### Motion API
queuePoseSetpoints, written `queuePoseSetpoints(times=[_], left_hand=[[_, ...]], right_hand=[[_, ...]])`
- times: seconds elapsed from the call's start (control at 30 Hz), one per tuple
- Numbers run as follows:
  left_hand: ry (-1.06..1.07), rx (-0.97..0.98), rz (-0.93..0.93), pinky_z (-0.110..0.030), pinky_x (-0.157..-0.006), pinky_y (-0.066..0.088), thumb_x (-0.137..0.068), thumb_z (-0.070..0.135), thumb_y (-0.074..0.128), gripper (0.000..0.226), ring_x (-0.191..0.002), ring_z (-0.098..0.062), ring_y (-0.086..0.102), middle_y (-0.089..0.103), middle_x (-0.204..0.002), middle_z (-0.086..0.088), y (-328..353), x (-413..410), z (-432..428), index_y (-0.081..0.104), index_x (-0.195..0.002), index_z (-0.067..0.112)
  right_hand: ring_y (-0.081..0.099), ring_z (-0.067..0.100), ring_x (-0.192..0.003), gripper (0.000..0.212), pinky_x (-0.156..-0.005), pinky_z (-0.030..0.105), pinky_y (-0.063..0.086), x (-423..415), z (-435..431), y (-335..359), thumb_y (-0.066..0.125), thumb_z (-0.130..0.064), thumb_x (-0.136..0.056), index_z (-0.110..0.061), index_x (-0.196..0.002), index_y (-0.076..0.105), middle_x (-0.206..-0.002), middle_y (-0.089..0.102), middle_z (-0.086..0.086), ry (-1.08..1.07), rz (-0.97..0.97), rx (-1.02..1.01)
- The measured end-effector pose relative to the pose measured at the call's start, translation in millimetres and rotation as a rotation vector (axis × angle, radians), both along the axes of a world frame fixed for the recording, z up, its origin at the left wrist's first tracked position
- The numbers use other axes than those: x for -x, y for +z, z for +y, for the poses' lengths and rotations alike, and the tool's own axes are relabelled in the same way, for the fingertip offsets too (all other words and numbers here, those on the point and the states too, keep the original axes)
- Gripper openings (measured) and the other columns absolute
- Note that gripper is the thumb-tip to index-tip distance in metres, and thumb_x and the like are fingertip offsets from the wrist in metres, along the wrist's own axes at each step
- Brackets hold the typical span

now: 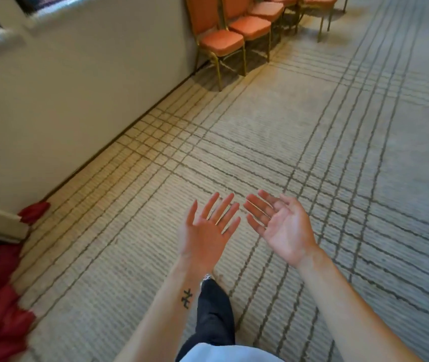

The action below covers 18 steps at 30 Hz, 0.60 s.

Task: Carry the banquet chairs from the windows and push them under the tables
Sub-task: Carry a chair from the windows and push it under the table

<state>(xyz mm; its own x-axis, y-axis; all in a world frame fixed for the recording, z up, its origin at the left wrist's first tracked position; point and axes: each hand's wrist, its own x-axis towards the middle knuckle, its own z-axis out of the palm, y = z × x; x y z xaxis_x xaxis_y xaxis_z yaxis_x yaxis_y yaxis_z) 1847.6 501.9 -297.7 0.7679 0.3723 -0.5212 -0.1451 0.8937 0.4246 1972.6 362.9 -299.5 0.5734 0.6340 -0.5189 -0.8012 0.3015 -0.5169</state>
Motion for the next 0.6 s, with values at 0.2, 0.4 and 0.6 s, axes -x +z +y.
queuePoseSetpoints(times=[0.2, 0.4, 0.6], left_hand=[[-0.020, 0.006, -0.034, -0.053, -0.122, 0.030, -0.105, 0.048, 0.040, 0.058, -0.134, -0.037, 0.057, 0.059, -0.144, -0.020, 9, -53, 119, 0.046, -0.149, 0.011], [-0.007, 0.005, -0.049, -0.054, -0.121, 0.031, -0.104, 0.050, 0.039, 0.060, -0.133, -0.038, 0.057, 0.060, -0.143, -0.021, 27, -107, 224, 0.046, -0.149, 0.011], [0.023, 0.020, -0.041, -0.054, -0.121, 0.030, -0.105, 0.050, 0.038, 0.059, -0.133, -0.038, 0.057, 0.059, -0.143, -0.020, 17, -172, 309, 0.045, -0.150, 0.012]], right_hand=[[0.062, 0.033, -0.126, 0.045, -0.116, 0.049, 0.039, -52, 124, 13, 0.044, -0.036, -0.101, -0.008, -0.133, 0.057, -0.138, 0.062, 0.020, 0.015, -0.004, 0.023], [0.063, 0.034, -0.125, 0.048, -0.112, 0.049, 0.043, -104, 229, 32, 0.043, -0.035, -0.102, -0.006, -0.138, 0.054, -0.134, 0.065, 0.021, 0.006, -0.011, 0.014], [0.060, 0.035, -0.129, 0.046, -0.114, 0.050, 0.041, -171, 316, 24, 0.042, -0.034, -0.103, -0.006, -0.136, 0.056, -0.135, 0.064, 0.020, 0.022, 0.012, 0.040]])
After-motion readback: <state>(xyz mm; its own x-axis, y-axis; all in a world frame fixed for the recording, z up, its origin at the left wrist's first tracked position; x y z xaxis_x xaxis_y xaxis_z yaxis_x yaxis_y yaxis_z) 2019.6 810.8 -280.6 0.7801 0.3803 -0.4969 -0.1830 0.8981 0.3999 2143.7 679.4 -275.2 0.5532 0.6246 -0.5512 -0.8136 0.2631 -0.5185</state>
